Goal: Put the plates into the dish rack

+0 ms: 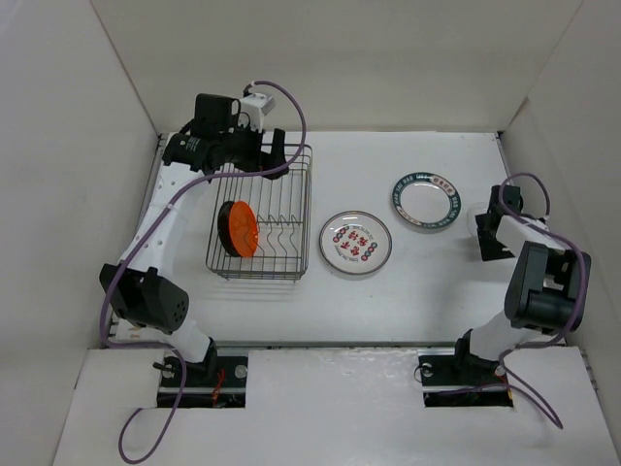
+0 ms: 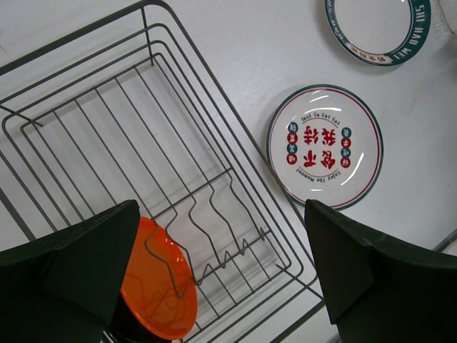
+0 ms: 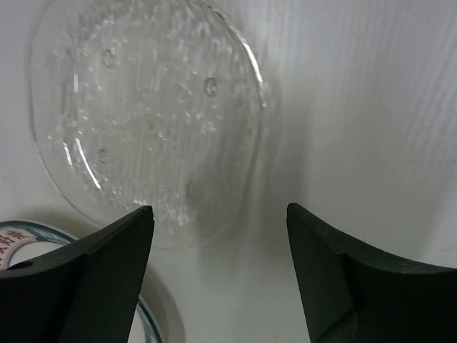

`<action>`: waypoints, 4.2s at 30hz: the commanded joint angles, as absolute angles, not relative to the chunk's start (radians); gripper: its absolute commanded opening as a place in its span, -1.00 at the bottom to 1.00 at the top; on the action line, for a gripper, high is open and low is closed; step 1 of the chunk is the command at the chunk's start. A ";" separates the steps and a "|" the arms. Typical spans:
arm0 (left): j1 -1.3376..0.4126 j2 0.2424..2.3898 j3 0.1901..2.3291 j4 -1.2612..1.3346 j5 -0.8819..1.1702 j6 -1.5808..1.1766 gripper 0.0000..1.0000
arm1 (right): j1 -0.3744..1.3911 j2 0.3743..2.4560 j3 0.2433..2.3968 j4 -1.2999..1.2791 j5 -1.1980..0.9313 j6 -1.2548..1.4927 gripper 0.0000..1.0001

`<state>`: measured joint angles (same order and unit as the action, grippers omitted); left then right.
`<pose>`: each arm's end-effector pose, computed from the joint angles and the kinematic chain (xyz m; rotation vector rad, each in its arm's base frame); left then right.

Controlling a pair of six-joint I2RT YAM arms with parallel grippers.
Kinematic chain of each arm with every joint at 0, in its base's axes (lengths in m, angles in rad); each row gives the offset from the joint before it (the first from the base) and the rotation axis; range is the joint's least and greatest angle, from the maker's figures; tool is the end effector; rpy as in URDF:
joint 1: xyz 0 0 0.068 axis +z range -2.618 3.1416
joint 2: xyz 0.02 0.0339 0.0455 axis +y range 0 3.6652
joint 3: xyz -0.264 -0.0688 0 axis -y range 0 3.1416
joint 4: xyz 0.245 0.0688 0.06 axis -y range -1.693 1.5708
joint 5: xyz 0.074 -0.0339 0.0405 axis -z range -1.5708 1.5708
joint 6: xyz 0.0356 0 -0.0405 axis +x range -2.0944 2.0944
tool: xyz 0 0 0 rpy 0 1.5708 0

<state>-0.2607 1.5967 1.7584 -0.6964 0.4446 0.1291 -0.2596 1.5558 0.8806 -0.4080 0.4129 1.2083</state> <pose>0.3345 -0.1051 0.4220 0.6648 1.9860 -0.5464 0.2812 -0.0895 0.1770 1.7854 1.7832 -0.1832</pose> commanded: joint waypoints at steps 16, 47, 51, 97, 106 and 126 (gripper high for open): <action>-0.245 1.571 1.787 -0.687 0.433 0.098 1.00 | -0.291 1.769 1.147 -0.613 0.319 1.210 0.09; -0.227 1.592 1.825 -0.600 0.439 0.104 1.00 | -0.158 1.479 1.272 -0.609 0.505 1.389 -1.00; -0.236 1.615 1.887 -0.600 0.569 0.104 1.00 | -0.046 1.450 1.281 -0.435 0.474 1.163 -1.00; -0.255 1.543 1.758 -0.377 0.475 -0.110 -1.00 | 0.492 1.487 1.242 0.317 -0.166 0.641 1.00; -0.276 1.433 1.616 -0.643 -0.155 -0.066 -1.00 | 0.522 1.486 1.376 -0.205 0.261 0.621 1.00; -0.462 1.376 1.339 -0.727 -0.486 -0.164 -1.00 | 0.522 1.310 1.213 -0.238 0.275 0.699 1.00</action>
<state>-0.4622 1.3918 1.3483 -0.7341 -0.3973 -0.1299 0.5121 1.3373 1.2213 -0.2550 0.2623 0.6861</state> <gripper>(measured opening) 0.109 0.999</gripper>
